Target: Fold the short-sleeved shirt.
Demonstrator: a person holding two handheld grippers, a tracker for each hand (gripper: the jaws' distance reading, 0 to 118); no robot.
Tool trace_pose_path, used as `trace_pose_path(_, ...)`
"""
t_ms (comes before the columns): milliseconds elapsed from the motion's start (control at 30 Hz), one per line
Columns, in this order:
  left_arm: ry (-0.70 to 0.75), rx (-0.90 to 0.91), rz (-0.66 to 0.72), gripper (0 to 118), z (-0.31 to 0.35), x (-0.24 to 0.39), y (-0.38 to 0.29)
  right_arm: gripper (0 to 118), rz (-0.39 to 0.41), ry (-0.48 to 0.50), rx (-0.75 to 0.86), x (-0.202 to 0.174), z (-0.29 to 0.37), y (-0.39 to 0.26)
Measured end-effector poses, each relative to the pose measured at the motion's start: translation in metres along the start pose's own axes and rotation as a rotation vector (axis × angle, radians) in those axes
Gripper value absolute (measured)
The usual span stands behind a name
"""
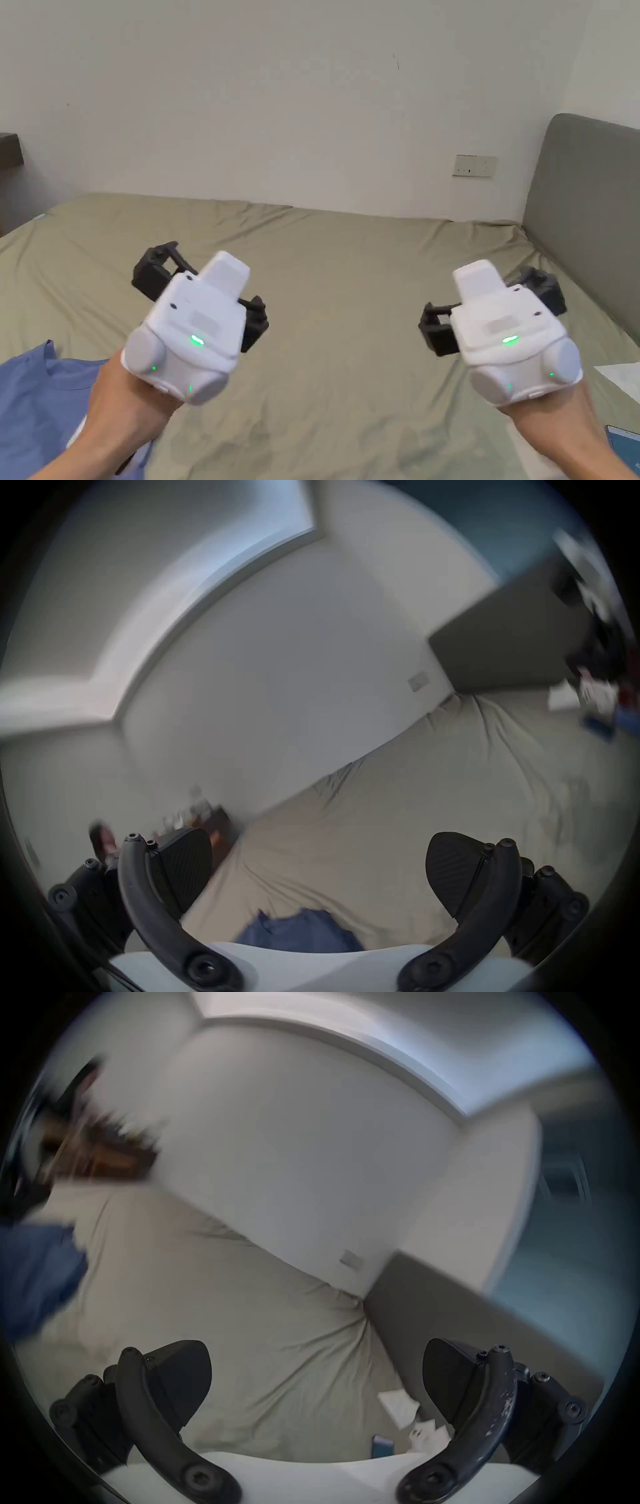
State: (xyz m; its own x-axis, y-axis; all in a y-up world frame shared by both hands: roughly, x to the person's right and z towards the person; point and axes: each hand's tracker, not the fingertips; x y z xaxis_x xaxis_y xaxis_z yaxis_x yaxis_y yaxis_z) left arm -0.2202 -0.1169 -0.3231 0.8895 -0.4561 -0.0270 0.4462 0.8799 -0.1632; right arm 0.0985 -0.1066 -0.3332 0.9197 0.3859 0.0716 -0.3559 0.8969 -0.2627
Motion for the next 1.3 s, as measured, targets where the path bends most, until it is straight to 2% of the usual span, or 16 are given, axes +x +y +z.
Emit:
trace_pose_path(67, 0.063, -0.007, 0.008, 118, -0.003, -0.007, -0.001, 118, 0.043, -0.114, 0.030, 0.004, 0.000, -0.002)
trace_pose_path(167, 0.025, -0.014, 0.163, 118, -0.001, -0.025, 0.004, 118, -0.013, 0.032, 0.089, 0.015, 0.011, 0.001)
trace_pose_path(200, 0.045, 0.015, 0.067, 118, 0.000, -0.024, 0.005, 118, 0.154, -0.038, 0.105, 0.005, 0.012, 0.002)
trace_pose_path(233, 0.161, 0.117, -0.264, 118, 0.001, -0.001, 0.000, 118, 0.488, -0.183, 0.179, -0.015, 0.014, -0.001)
trace_pose_path(333, 0.371, 0.320, -1.092, 118, -0.003, 0.036, -0.039, 118, 1.367, -0.262, 0.369, -0.051, 0.014, -0.040)
trace_pose_path(400, 0.240, 0.300, -0.999, 118, 0.006, 0.037, -0.039, 118, 1.449, -0.277, 0.393, -0.057, 0.015, -0.050)
trace_pose_path(467, 0.154, 0.190, -0.660, 118, 0.011, 0.031, -0.019, 118, 1.141, -0.153, 0.327, -0.054, 0.033, -0.032)
trace_pose_path(500, 0.114, 0.115, -0.422, 118, 0.013, 0.017, -0.004, 118, 0.880, -0.127, 0.251, -0.050, 0.036, -0.017)
trace_pose_path(633, -0.111, -0.046, 0.714, 118, -0.003, -0.058, 0.008, 118, -0.403, 0.174, 0.120, 0.027, 0.044, 0.026)
trace_pose_path(700, -0.116, -0.046, 0.932, 118, -0.008, -0.077, -0.005, 118, -0.712, 0.219, 0.087, 0.049, 0.014, 0.010)
trace_pose_path(733, -0.074, -0.022, 0.885, 118, -0.010, -0.079, -0.008, 118, -0.727, 0.180, 0.062, 0.053, 0.011, 0.011)
trace_pose_path(833, 0.016, 0.011, 0.657, 118, -0.005, -0.067, -0.005, 118, -0.468, 0.057, 0.100, 0.050, 0.009, 0.010)
trace_pose_path(900, -0.013, 0.010, 0.651, 118, -0.001, -0.062, -0.007, 118, -0.395, 0.068, 0.103, 0.050, 0.007, 0.007)
trace_pose_path(1200, -0.028, 0.058, 0.613, 118, 0.006, -0.063, 0.002, 116, -0.395, 0.094, 0.092, 0.038, 0.014, 0.009)
trace_pose_path(1233, -0.030, 0.070, 0.610, 114, 0.007, -0.063, 0.002, 105, -0.382, 0.095, 0.096, 0.037, 0.016, 0.009)
trace_pose_path(1300, -0.028, 0.087, 0.604, 79, 0.008, -0.065, 0.003, 42, -0.332, 0.081, 0.103, 0.034, 0.019, 0.010)
